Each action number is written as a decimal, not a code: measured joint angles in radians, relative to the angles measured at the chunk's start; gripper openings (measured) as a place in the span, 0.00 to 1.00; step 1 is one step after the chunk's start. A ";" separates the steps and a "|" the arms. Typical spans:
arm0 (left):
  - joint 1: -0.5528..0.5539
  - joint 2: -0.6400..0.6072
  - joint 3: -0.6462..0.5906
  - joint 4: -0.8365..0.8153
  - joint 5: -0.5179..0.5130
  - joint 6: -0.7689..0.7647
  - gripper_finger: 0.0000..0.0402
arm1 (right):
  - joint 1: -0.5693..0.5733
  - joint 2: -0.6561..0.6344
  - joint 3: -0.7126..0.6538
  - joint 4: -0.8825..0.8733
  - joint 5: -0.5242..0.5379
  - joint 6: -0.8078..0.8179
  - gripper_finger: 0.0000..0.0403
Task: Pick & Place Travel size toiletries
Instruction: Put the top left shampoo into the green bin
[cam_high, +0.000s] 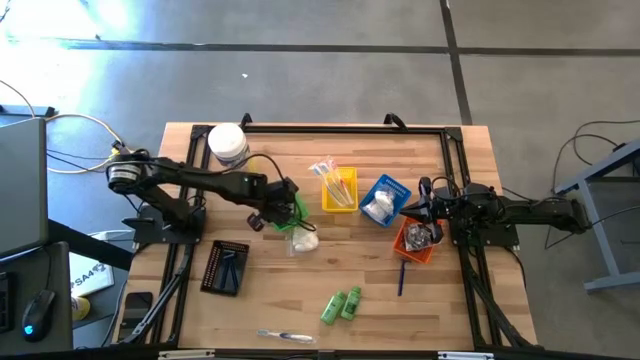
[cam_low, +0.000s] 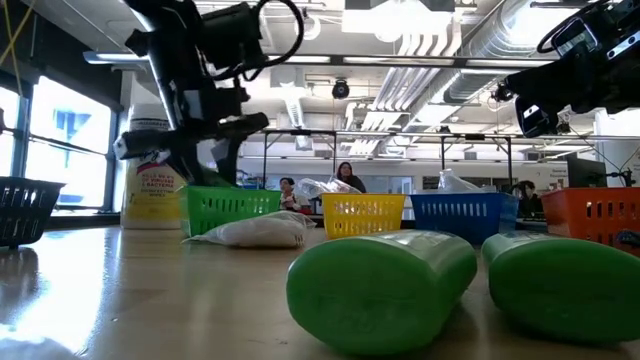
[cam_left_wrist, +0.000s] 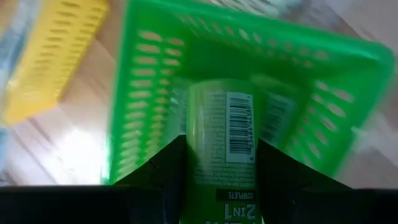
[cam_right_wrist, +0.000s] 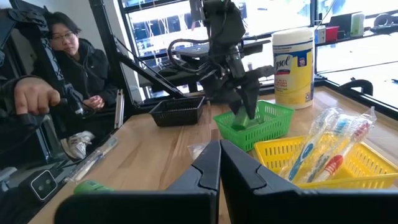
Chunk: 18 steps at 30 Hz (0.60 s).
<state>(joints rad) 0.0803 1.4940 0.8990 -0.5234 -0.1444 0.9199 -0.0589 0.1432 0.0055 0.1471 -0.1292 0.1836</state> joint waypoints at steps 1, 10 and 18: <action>0.000 0.010 0.000 0.005 0.000 0.002 0.36 | 0.000 0.000 0.000 0.000 0.000 0.002 0.01; -0.001 0.077 0.005 0.067 -0.049 -0.029 0.38 | 0.000 0.001 0.000 -0.001 0.000 0.007 0.01; 0.000 0.081 0.002 0.075 -0.076 -0.118 0.53 | 0.000 0.002 0.000 0.000 0.000 0.006 0.01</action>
<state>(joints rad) 0.0803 1.5749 0.9009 -0.4480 -0.2203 0.8020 -0.0589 0.1452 0.0054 0.1467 -0.1295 0.1899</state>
